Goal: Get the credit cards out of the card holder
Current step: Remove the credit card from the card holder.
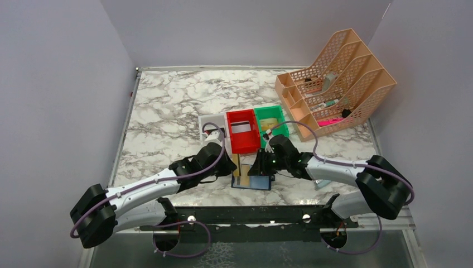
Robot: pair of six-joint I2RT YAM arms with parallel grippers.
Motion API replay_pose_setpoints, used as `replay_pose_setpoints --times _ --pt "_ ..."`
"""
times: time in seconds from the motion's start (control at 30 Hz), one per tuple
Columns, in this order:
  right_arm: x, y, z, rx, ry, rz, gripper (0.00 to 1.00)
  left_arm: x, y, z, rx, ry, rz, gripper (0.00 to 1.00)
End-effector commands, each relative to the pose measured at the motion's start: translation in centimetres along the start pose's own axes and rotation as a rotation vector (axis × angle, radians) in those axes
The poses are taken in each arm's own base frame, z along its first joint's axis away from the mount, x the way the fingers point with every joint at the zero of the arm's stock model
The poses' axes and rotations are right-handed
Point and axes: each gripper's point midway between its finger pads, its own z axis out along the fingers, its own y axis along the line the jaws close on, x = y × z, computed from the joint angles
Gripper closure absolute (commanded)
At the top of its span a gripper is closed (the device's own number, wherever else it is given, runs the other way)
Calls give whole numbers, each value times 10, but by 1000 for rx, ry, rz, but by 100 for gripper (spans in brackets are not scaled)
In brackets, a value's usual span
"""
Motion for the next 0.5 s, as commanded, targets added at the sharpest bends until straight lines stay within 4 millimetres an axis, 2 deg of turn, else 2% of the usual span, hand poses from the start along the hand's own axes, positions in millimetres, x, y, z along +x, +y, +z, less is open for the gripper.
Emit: replay_pose_setpoints --times 0.0,0.17,0.27,0.33,0.47 --pt "2 12 11 -59 40 -30 70 -17 8 -11 -26 -99 -21 100" --pt "17 -37 21 169 86 55 70 -24 6 -15 15 -153 -38 100" --pt "24 -51 18 224 87 67 71 -27 6 -15 12 -168 -27 100" --pt "19 -44 15 193 68 48 70 -29 5 -15 8 -168 -17 100" --pt "1 -12 8 70 24 -24 68 -31 0 -14 13 -162 3 100"
